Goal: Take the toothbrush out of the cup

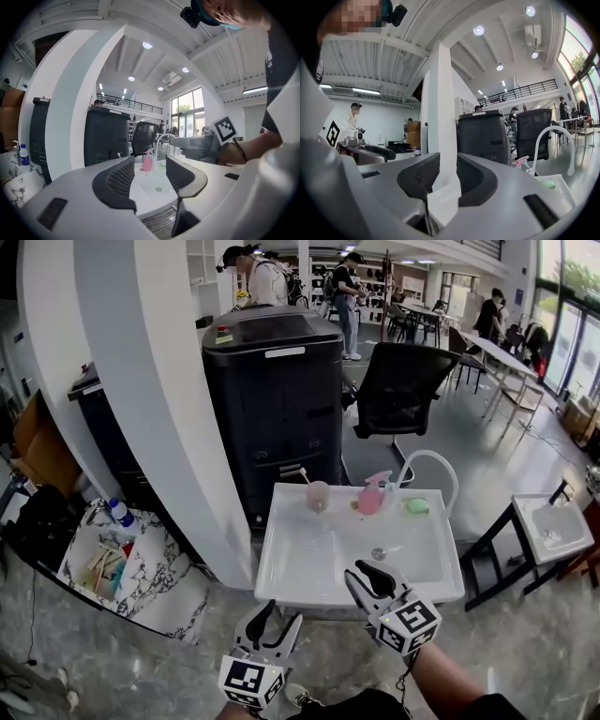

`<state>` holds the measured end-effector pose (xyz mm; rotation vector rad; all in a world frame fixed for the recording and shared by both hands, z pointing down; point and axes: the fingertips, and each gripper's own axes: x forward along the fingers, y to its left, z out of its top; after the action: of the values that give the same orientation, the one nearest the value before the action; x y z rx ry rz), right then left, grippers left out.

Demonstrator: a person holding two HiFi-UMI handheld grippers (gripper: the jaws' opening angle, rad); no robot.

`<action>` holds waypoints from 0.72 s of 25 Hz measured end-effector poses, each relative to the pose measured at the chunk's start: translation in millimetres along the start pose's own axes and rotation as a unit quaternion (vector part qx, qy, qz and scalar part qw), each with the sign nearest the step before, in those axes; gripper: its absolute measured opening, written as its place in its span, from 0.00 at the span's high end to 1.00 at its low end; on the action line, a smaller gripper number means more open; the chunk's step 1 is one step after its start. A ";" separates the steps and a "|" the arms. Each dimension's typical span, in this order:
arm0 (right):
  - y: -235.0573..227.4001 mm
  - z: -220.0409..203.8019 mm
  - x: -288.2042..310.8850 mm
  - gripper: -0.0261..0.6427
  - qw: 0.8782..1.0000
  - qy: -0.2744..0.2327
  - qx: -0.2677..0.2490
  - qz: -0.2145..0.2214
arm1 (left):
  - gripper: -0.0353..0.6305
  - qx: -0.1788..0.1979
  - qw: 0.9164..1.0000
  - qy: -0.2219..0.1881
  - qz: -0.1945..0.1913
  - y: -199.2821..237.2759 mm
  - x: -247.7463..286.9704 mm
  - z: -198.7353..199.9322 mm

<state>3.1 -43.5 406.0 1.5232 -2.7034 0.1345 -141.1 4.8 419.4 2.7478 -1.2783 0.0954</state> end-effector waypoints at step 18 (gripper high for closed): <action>-24.5 0.1 75.7 0.78 1.000 0.007 -0.006 -0.019 | 0.62 0.014 1.000 0.000 -0.027 35.2 20.4 3.9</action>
<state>-15.1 -120.7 412.9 1.5629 -2.6569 0.1271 -154.9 -33.7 420.2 2.8041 -1.2103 0.1097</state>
